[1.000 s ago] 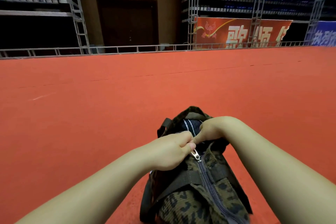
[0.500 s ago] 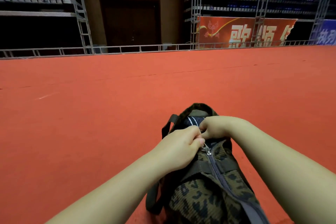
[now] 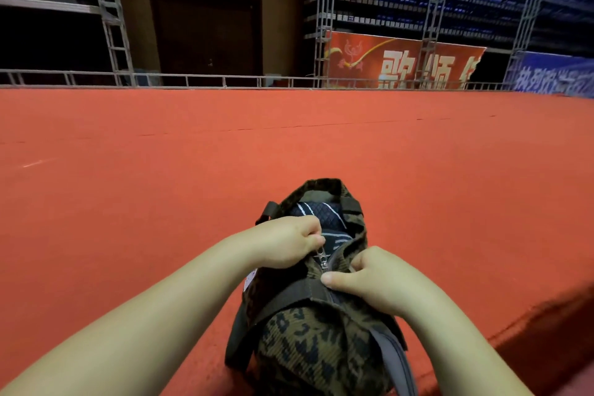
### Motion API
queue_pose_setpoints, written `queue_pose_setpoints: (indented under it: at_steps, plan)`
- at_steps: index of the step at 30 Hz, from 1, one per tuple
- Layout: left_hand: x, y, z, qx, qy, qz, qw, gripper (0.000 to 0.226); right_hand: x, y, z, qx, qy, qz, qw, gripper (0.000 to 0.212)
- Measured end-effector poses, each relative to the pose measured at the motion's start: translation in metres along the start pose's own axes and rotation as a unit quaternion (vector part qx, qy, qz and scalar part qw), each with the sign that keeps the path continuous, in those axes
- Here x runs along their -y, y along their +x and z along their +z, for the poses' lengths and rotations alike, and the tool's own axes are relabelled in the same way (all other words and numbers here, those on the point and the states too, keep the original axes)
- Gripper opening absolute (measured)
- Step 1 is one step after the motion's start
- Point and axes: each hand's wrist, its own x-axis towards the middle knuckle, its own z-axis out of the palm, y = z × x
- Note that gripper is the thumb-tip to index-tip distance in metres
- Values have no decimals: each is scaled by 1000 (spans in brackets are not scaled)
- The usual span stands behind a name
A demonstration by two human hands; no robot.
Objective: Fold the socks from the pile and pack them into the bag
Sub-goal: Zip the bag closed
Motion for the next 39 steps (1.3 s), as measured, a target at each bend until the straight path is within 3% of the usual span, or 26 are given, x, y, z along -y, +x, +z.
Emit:
queue_pose_setpoints:
  at_steps: [2, 4, 7, 12, 15, 18, 22, 30, 36, 39]
  plan:
    - [-2, 0, 0, -18, -3, -1, 1000, 15, -6, 2, 3, 19, 102, -33, 994, 47]
    - [-7, 2, -8, -61, -21, 4, 998, 15, -5, 0, 0, 51, 268, -54, 961, 39]
    - [-18, 15, -33, -113, 24, 25, 993, 15, -8, 0, -5, 72, 363, -72, 926, 77]
    - [-16, 44, -44, -95, 98, 12, 991, 18, -24, 2, 1, 122, 351, -35, 928, 77]
    - [-18, 53, -46, -67, 108, 24, 992, 24, -20, 9, -13, 98, 322, -18, 941, 68]
    - [-20, 52, -55, 29, 109, 10, 994, 24, -7, 24, -26, 47, 267, 13, 962, 50]
    - [-9, 47, -60, 151, 91, -43, 983, 20, 0, 36, -15, 95, 200, 7, 975, 42]
    - [-5, 39, -53, 180, 25, -21, 983, 22, -11, 37, -16, 127, 331, -43, 934, 42]
    - [-15, 54, -74, 111, 103, 34, 988, 22, -16, 32, -21, 115, 508, -68, 851, 31]
    - [-16, 67, -82, 112, 156, 35, 981, 23, -16, 36, -26, 116, 513, -61, 848, 28]
